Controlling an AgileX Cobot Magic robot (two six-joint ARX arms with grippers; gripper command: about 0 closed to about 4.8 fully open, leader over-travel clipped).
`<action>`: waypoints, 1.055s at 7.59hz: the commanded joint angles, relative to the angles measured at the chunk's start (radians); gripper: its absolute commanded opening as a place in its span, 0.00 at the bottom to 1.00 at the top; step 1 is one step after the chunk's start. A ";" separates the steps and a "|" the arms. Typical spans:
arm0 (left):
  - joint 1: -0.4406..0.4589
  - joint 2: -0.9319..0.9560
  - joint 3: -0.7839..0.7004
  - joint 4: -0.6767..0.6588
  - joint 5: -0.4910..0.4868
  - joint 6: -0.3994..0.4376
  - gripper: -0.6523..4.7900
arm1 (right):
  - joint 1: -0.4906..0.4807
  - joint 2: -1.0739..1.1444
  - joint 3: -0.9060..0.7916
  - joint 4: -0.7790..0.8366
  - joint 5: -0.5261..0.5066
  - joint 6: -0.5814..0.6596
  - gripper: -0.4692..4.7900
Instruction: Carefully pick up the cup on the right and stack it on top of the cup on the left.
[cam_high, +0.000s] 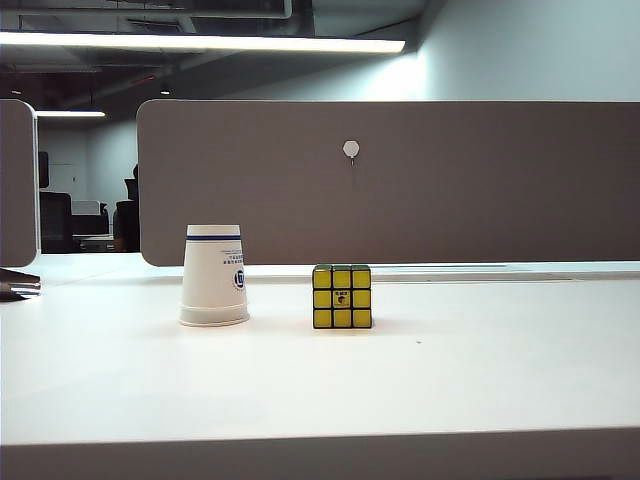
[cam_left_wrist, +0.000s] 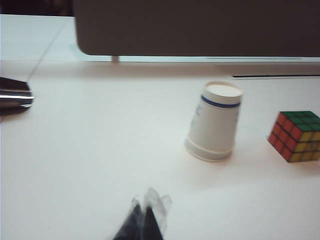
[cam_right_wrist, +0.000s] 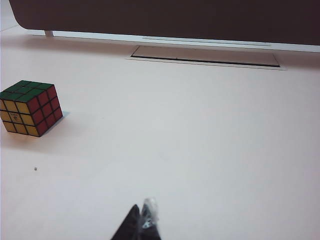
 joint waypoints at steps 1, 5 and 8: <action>0.000 0.000 0.001 0.089 0.084 0.017 0.11 | -0.001 -0.002 0.001 0.025 0.002 -0.002 0.09; 0.000 0.000 0.001 0.132 0.088 0.017 0.11 | -0.001 -0.002 0.001 0.023 0.003 -0.003 0.09; 0.000 0.000 0.002 0.131 0.088 0.016 0.11 | -0.001 -0.002 0.001 -0.020 0.002 -0.003 0.09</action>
